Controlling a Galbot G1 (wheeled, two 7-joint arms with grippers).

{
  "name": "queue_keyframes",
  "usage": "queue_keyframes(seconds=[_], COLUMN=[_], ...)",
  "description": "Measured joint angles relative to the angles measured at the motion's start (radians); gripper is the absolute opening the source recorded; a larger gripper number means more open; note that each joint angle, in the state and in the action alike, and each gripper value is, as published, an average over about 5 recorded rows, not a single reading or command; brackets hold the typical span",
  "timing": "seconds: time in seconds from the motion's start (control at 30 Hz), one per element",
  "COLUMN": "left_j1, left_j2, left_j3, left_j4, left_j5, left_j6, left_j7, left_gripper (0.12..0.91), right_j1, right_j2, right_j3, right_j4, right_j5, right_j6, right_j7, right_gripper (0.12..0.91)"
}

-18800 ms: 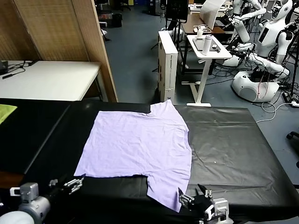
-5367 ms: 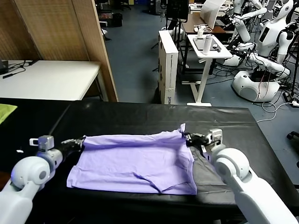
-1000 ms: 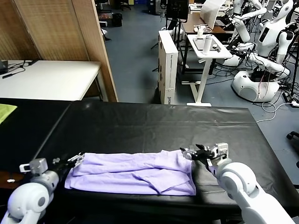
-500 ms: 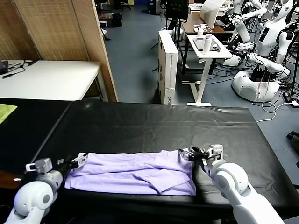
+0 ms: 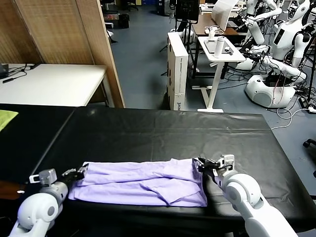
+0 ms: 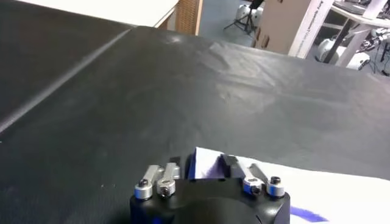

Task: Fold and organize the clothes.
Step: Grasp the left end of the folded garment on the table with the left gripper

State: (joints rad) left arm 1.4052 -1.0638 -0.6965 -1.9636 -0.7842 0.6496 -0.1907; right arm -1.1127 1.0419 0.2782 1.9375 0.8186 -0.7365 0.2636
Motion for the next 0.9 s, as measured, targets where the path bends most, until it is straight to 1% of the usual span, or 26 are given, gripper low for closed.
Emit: queue_keyframes(seconds=[0.1, 0.17, 0.27, 0.43, 0.5, 0.53, 0.6, 0.63, 0.67, 0.73, 0.77, 0.8, 0.87, 0.9], left_j1=[-0.003, -0.008, -0.020, -0.042, -0.053, -0.059, -0.069, -0.072, -0.074, -0.071, -0.068, -0.063, -0.051, -0.044], left_j2=[-0.003, -0.003, 0.001, 0.012, 0.014, 0.016, 0.021, 0.025, 0.029, 0.038, 0.044, 0.051, 0.067, 0.077], left_j3=[0.000, -0.001, -0.003, 0.007, 0.015, 0.019, 0.024, 0.025, 0.025, 0.021, 0.017, 0.012, 0.000, -0.008], left_j4=[0.003, 0.008, 0.017, 0.027, 0.032, 0.034, 0.037, 0.038, 0.037, 0.033, 0.030, 0.026, 0.017, 0.012], left_j5=[0.006, 0.008, 0.008, 0.002, 0.000, -0.002, -0.006, -0.009, -0.013, -0.019, -0.024, -0.031, -0.050, -0.063], left_j6=[-0.005, -0.009, -0.013, -0.014, -0.011, -0.009, -0.004, -0.002, 0.000, 0.003, 0.005, 0.007, 0.015, 0.022], left_j7=[0.000, 0.001, 0.000, 0.000, 0.000, 0.000, 0.000, -0.001, -0.001, -0.002, -0.003, -0.005, -0.012, -0.019], left_gripper=[0.150, 0.148, 0.149, 0.149, 0.149, 0.149, 0.149, 0.150, 0.163, 0.227, 0.277, 0.346, 0.460, 0.536], right_j1=[-0.012, -0.022, -0.036, -0.050, -0.055, -0.058, -0.065, -0.068, -0.071, -0.078, -0.081, -0.085, -0.093, -0.098], right_j2=[0.009, 0.017, 0.028, 0.035, 0.030, 0.026, 0.016, 0.011, 0.006, -0.007, -0.013, -0.020, -0.034, -0.042], right_j3=[0.006, 0.012, 0.020, 0.029, 0.033, 0.036, 0.042, 0.045, 0.049, 0.056, 0.059, 0.063, 0.072, 0.077], right_j4=[0.006, 0.011, 0.018, 0.029, 0.036, 0.040, 0.049, 0.054, 0.060, 0.072, 0.079, 0.086, 0.100, 0.109], right_j5=[-0.015, -0.023, -0.027, -0.022, -0.014, -0.011, -0.005, -0.002, 0.003, 0.013, 0.018, 0.023, 0.031, 0.036], right_j6=[0.000, 0.000, 0.000, 0.000, 0.000, 0.000, 0.003, 0.008, 0.018, 0.046, 0.062, 0.078, 0.104, 0.116], right_j7=[0.016, 0.029, 0.038, 0.037, 0.029, 0.022, 0.001, -0.009, -0.018, -0.032, -0.036, -0.038, -0.040, -0.040], right_gripper=[0.140, 0.140, 0.140, 0.140, 0.148, 0.168, 0.248, 0.302, 0.376, 0.490, 0.566, 0.622, 0.748, 0.798])
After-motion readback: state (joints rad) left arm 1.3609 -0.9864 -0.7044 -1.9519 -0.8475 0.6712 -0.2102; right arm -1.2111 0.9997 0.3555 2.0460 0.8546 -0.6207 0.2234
